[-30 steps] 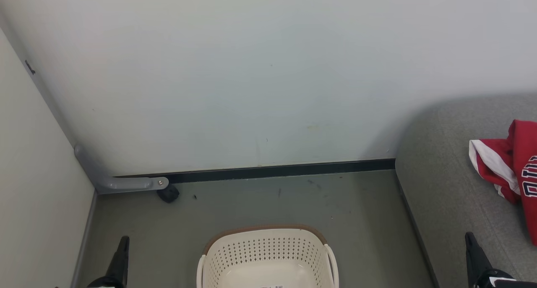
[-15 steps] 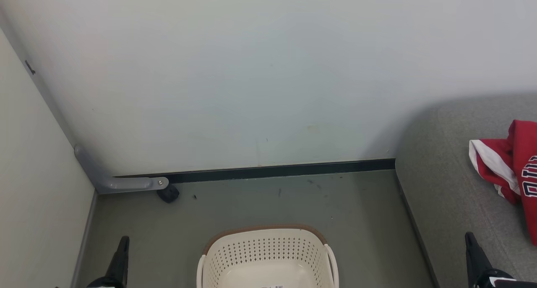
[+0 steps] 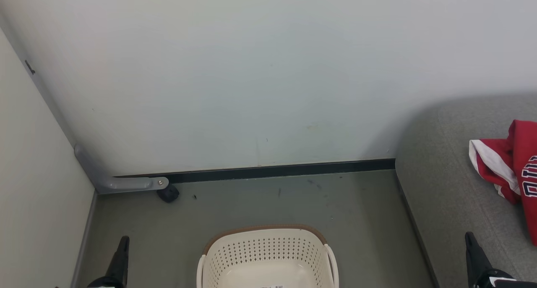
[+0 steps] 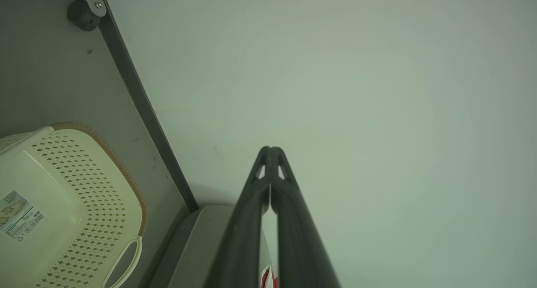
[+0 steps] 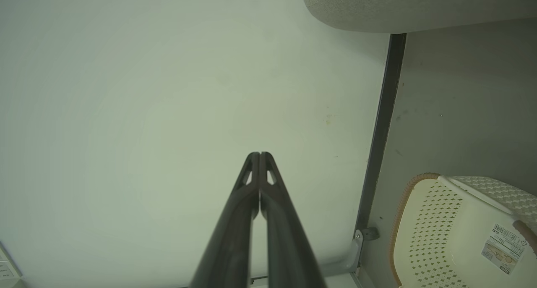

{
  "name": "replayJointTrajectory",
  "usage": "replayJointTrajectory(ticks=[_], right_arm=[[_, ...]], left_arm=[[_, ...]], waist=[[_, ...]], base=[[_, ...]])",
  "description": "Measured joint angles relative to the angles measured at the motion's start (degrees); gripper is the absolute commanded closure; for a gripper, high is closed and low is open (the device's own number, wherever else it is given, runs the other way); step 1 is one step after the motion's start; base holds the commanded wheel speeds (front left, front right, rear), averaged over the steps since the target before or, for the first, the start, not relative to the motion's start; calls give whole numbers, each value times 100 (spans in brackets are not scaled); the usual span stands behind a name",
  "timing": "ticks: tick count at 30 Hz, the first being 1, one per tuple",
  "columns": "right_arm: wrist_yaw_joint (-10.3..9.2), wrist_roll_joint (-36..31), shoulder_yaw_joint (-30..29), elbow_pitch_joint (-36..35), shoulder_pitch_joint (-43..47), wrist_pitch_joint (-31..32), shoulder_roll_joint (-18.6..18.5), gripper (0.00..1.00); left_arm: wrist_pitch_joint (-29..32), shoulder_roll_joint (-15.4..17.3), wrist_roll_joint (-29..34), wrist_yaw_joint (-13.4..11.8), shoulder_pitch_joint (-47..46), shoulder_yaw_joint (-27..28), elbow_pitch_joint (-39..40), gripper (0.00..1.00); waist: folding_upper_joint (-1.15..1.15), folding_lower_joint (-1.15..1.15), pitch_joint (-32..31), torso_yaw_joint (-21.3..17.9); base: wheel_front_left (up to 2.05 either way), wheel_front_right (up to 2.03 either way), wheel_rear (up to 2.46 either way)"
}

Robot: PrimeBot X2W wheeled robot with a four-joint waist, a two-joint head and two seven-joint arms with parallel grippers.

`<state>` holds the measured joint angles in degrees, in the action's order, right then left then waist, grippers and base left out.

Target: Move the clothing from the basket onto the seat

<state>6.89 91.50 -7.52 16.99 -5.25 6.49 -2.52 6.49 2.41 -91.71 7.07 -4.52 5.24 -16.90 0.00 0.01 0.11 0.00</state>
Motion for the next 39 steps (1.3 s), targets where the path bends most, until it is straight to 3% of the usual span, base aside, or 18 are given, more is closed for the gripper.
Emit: replayJointTrajectory(ticks=[39], right_arm=[[0,0,0,-1,0,0,1,100]], left_arm=[[0,-1,0,0,0,0,2,100]], waist=[[0,0,0,0]], base=[[0,0,0]])
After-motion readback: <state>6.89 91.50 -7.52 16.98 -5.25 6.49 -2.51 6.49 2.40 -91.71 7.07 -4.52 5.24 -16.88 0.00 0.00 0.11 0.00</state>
